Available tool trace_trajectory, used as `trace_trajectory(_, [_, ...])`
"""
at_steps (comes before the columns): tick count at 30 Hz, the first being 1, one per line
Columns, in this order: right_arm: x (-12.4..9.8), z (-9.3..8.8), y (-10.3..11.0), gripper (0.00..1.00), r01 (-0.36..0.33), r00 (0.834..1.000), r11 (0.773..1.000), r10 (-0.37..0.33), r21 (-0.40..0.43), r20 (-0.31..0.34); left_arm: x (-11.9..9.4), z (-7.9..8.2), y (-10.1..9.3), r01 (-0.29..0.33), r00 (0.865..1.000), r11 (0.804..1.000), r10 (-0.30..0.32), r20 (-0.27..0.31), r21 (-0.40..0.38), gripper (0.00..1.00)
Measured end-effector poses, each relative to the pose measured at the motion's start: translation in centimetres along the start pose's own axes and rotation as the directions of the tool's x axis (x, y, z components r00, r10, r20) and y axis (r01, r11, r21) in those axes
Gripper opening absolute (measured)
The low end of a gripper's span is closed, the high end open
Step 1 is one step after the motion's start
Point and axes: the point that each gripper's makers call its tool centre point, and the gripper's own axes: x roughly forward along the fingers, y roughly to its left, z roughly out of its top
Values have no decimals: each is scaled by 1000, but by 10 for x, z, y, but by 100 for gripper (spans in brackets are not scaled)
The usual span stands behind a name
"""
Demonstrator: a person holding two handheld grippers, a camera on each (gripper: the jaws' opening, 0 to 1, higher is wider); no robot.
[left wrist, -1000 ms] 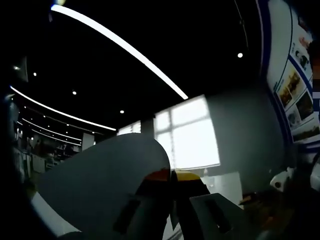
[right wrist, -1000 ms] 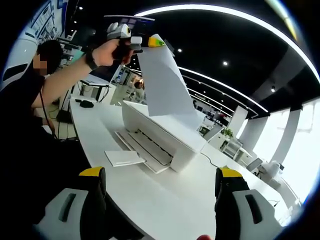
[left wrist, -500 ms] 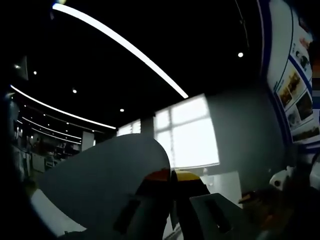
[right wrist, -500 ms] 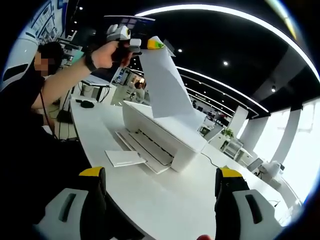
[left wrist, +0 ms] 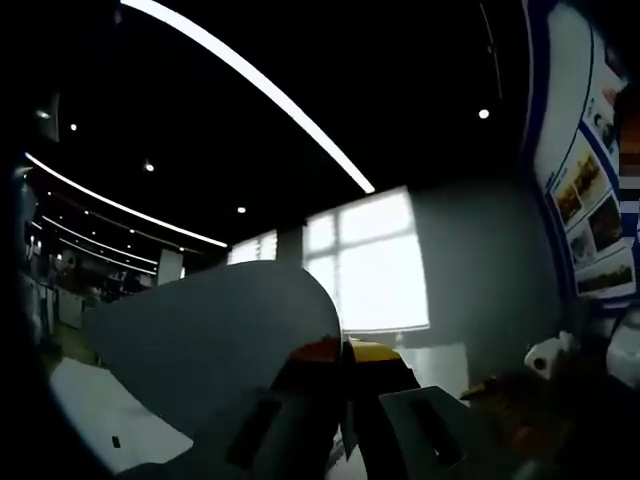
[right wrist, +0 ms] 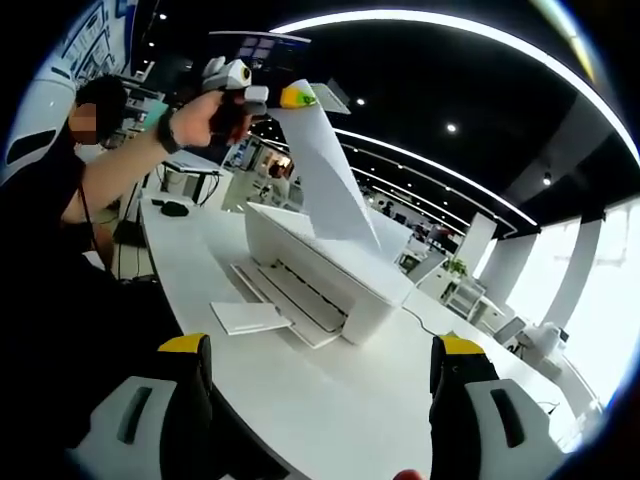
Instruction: Remove the paper from the printer output slot and place it on top of the printer
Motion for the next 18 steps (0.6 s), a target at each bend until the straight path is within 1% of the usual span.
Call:
trace_trajectory(2, [0,0,0,86,1,1000,1000,-1,-1,0,-1,-3,1,0,1000,1000,0,-8,-10,6])
trace_trajectory(8, [0,1,0,86,0,1000,1000,0,-2,1,-4,-4,4,-7,1000,1000,6,-10,-31,6])
trace_trajectory(11, [0,1,0,86,0,1000,1000,0,-3,-1,-5,-7,3,-8,1000,1000,7,-18,-29,6])
trace_trajectory(18, [0,1,1,85,-2,1000,1000,2,-5,-1,-5,-14,2,0,1000,998,-2,-30,-55,6])
